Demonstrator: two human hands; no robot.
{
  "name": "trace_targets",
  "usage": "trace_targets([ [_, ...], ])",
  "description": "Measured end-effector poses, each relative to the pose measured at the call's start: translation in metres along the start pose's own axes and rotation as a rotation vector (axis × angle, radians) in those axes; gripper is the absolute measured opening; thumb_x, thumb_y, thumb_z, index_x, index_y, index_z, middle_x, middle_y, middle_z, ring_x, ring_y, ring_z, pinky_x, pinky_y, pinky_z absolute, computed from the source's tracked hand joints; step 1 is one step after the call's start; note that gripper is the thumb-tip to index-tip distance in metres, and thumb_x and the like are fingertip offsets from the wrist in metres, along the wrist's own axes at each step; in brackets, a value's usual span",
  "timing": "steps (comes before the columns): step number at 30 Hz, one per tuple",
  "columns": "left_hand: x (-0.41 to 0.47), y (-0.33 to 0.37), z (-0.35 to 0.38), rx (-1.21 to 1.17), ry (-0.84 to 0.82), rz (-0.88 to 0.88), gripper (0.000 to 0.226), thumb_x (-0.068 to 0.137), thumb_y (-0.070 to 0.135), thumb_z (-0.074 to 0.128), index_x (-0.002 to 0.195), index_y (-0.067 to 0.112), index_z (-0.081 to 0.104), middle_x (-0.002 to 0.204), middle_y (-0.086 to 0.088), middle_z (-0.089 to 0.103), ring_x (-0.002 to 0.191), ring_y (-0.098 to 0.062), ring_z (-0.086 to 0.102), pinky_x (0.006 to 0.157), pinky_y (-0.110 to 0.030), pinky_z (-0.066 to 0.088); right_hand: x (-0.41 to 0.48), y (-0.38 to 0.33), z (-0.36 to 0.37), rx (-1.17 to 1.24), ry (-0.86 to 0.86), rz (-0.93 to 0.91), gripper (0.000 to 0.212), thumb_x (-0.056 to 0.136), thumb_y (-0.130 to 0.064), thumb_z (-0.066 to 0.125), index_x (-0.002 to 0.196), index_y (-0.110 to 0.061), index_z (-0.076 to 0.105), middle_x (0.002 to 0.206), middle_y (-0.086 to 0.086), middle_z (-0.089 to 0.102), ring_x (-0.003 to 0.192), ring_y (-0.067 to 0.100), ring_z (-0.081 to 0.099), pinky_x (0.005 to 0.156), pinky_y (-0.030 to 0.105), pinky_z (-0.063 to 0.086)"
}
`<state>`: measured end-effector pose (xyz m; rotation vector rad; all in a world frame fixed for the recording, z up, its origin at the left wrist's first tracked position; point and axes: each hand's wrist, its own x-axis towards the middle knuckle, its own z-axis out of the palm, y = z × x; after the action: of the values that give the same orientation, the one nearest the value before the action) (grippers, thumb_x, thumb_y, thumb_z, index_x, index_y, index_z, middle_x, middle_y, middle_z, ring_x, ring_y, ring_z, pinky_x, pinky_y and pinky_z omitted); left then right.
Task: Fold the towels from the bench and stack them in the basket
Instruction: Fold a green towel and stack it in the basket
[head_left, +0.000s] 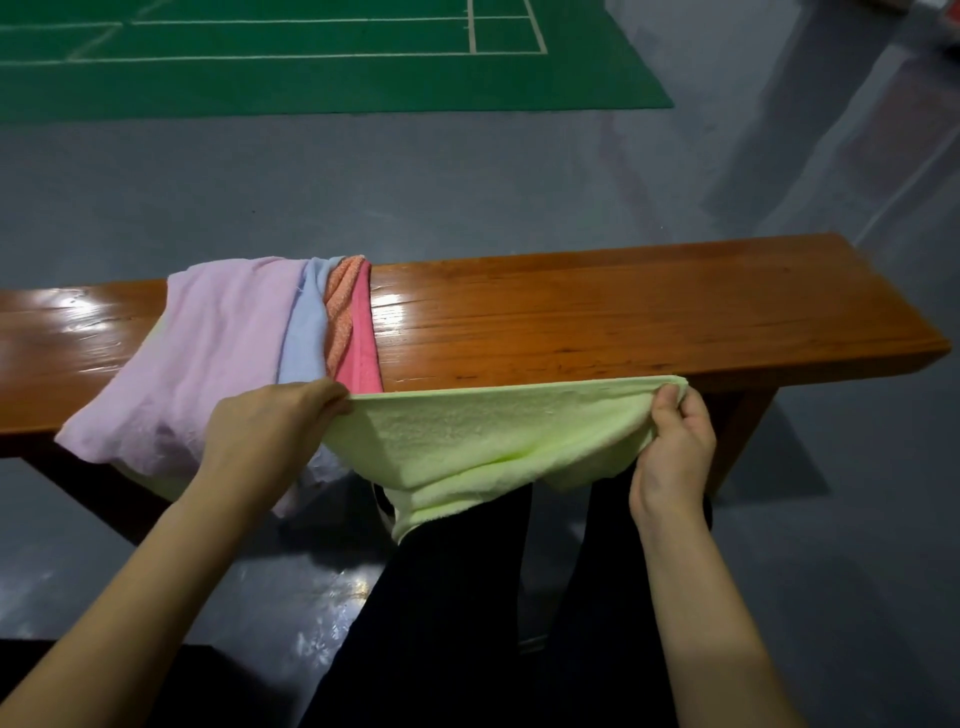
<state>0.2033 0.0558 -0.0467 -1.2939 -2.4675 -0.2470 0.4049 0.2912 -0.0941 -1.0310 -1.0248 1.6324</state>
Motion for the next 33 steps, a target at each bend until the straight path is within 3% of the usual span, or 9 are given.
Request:
trace_targets([
  [2, 0.002, 0.006, -0.003, -0.075, 0.015, -0.082, 0.01, 0.073, 0.017, 0.081, 0.08, 0.015, 0.075, 0.067, -0.01, 0.07, 0.056, -0.034, 0.064, 0.051, -0.03, 0.043, 0.001, -0.001, 0.001, -0.01, -0.002, -0.008, 0.024, 0.101, -0.019, 0.043, 0.086, -0.02, 0.061, 0.084, -0.005, 0.062, 0.076, 0.005, 0.058, 0.073, 0.021, 0.048],
  [6, 0.007, 0.005, -0.007, -0.259, 0.041, -0.25, 0.009, 0.08, 0.015, 0.075, 0.086, 0.009, 0.076, 0.08, -0.01, 0.069, 0.072, -0.034, 0.063, 0.061, -0.036, 0.049, 0.005, -0.006, 0.011, -0.003, -0.012, -0.03, 0.024, 0.101, -0.019, 0.044, 0.084, -0.02, 0.061, 0.081, -0.004, 0.06, 0.074, 0.007, 0.056, 0.071, 0.022, 0.047],
  [11, 0.033, 0.002, -0.027, -0.259, 0.18, -0.292, 0.011, 0.072, 0.011, 0.079, 0.079, 0.005, 0.074, 0.099, -0.014, 0.052, 0.103, -0.039, 0.045, 0.081, -0.03, 0.03, 0.025, -0.038, 0.039, -0.003, -0.094, -0.095, 0.028, 0.099, -0.019, 0.047, 0.072, -0.021, 0.054, 0.073, 0.004, 0.045, 0.075, 0.02, 0.039, 0.07, 0.033, 0.034],
  [15, 0.064, -0.007, -0.049, -0.894, 0.206, -0.467, 0.008, 0.074, 0.021, 0.066, 0.074, 0.02, 0.059, 0.072, 0.002, 0.054, 0.071, -0.014, 0.052, 0.066, -0.021, 0.041, 0.031, -0.078, 0.064, 0.087, -0.148, -0.164, 0.031, 0.1, -0.015, 0.046, 0.07, -0.019, 0.052, 0.064, -0.007, 0.05, 0.063, 0.006, 0.044, 0.062, 0.024, 0.037],
  [18, 0.076, -0.011, -0.063, -1.237, 0.286, -0.54, 0.015, 0.072, 0.031, 0.069, 0.074, 0.021, 0.059, 0.068, 0.002, 0.053, 0.065, -0.011, 0.046, 0.06, -0.026, 0.038, 0.036, -0.103, 0.073, 0.1, -0.173, -0.227, 0.03, 0.098, -0.019, 0.049, 0.068, -0.02, 0.054, 0.064, -0.007, 0.049, 0.063, 0.007, 0.043, 0.063, 0.027, 0.036],
  [21, 0.074, -0.015, -0.083, -1.097, 0.35, -0.461, 0.019, 0.075, 0.024, 0.077, 0.074, 0.022, 0.058, 0.069, 0.002, 0.053, 0.063, -0.004, 0.046, 0.056, -0.018, 0.038, 0.033, -0.124, 0.074, 0.033, -0.212, -0.285, 0.03, 0.097, -0.02, 0.051, 0.067, -0.02, 0.054, 0.068, -0.002, 0.045, 0.066, 0.013, 0.038, 0.063, 0.033, 0.032],
  [25, 0.073, -0.025, -0.114, -0.907, 0.507, -0.29, 0.024, 0.088, 0.015, 0.064, 0.076, 0.027, 0.048, 0.069, 0.003, 0.048, 0.057, 0.005, 0.043, 0.055, -0.013, 0.034, 0.021, -0.149, 0.072, -0.055, -0.262, -0.337, 0.033, 0.1, -0.024, 0.048, 0.067, -0.02, 0.048, 0.06, -0.002, 0.043, 0.055, 0.014, 0.036, 0.052, 0.03, 0.03],
  [29, 0.086, -0.031, -0.102, -0.963, 0.437, -0.331, 0.018, 0.092, 0.016, 0.06, 0.08, 0.026, 0.05, 0.071, 0.003, 0.048, 0.063, -0.006, 0.043, 0.059, -0.024, 0.037, 0.037, -0.151, 0.079, -0.107, -0.279, -0.341, 0.026, 0.092, -0.031, 0.053, 0.076, -0.011, 0.055, 0.072, 0.008, 0.044, 0.068, 0.021, 0.038, 0.06, 0.036, 0.031],
  [33, 0.111, -0.029, -0.08, -1.009, 0.431, -0.387, 0.02, 0.088, 0.015, 0.066, 0.073, 0.026, 0.06, 0.067, 0.009, 0.058, 0.063, -0.005, 0.047, 0.058, -0.018, 0.039, 0.072, -0.134, 0.1, -0.18, -0.226, -0.24, 0.023, 0.093, -0.029, 0.053, 0.073, -0.02, 0.06, 0.078, 0.01, 0.052, 0.073, 0.021, 0.046, 0.068, 0.037, 0.039],
])
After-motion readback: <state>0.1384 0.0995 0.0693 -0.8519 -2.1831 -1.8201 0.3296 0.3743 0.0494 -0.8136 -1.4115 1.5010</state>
